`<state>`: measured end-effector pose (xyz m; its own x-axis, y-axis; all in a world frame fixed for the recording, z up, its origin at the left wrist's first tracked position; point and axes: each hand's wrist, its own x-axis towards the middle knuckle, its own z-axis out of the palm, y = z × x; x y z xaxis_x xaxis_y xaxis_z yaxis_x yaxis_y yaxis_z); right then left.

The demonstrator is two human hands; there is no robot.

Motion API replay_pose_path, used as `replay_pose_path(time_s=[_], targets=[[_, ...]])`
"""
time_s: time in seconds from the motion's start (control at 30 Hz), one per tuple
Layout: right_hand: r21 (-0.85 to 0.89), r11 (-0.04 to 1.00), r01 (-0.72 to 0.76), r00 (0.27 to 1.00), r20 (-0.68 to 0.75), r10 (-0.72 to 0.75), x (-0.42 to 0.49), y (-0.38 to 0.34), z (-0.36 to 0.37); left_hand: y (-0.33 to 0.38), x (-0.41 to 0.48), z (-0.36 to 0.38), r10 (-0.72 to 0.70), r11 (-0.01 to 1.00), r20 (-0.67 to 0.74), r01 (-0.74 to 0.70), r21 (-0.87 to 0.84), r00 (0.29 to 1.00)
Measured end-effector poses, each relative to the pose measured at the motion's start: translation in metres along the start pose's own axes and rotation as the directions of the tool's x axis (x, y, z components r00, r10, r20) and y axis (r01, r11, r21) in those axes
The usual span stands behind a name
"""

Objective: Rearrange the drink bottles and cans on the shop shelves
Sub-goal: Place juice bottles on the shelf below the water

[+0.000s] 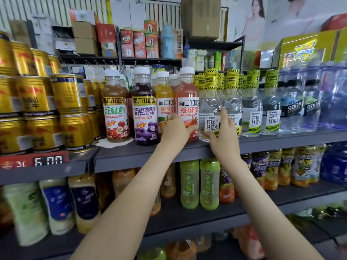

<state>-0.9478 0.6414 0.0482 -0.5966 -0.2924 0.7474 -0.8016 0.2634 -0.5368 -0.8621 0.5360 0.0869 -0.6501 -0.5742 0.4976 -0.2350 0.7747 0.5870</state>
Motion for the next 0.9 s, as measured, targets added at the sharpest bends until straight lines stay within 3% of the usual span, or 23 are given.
replay_pose_path(time_s=[0.17,0.3,0.47,0.57,0.63,0.73,0.9], targets=[[0.026,1.000,0.000,1.000,0.028,0.000,-0.001,0.005,-0.003,0.011,-0.020,0.007,-0.039,0.996,0.050,0.035,0.086,0.998],[0.019,0.998,0.058,0.998,-0.036,-0.057,-0.015,0.009,-0.010,0.028,-0.053,0.016,0.067,0.967,-0.141,-0.030,0.252,0.988],[0.124,0.969,0.213,0.969,-0.154,-0.193,-0.060,0.041,-0.051,0.060,-0.121,0.071,0.304,0.953,-0.329,-0.290,0.092,0.894],[0.134,0.975,0.176,0.981,-0.108,-0.162,-0.091,0.094,-0.093,0.085,-0.154,0.132,0.276,0.947,-0.324,-0.313,-0.067,0.905],[0.128,0.985,0.118,0.993,-0.015,-0.117,-0.112,0.141,-0.128,0.112,-0.173,0.180,0.238,0.958,-0.238,-0.268,-0.102,0.942],[0.056,0.997,-0.059,0.973,0.225,0.045,-0.144,0.230,-0.186,0.157,-0.198,0.268,0.160,0.987,0.063,-0.158,-0.037,0.985],[-0.111,0.942,-0.316,0.890,0.311,0.335,-0.193,0.380,-0.283,0.227,-0.238,0.412,0.067,0.989,0.431,-0.118,0.094,0.900]])
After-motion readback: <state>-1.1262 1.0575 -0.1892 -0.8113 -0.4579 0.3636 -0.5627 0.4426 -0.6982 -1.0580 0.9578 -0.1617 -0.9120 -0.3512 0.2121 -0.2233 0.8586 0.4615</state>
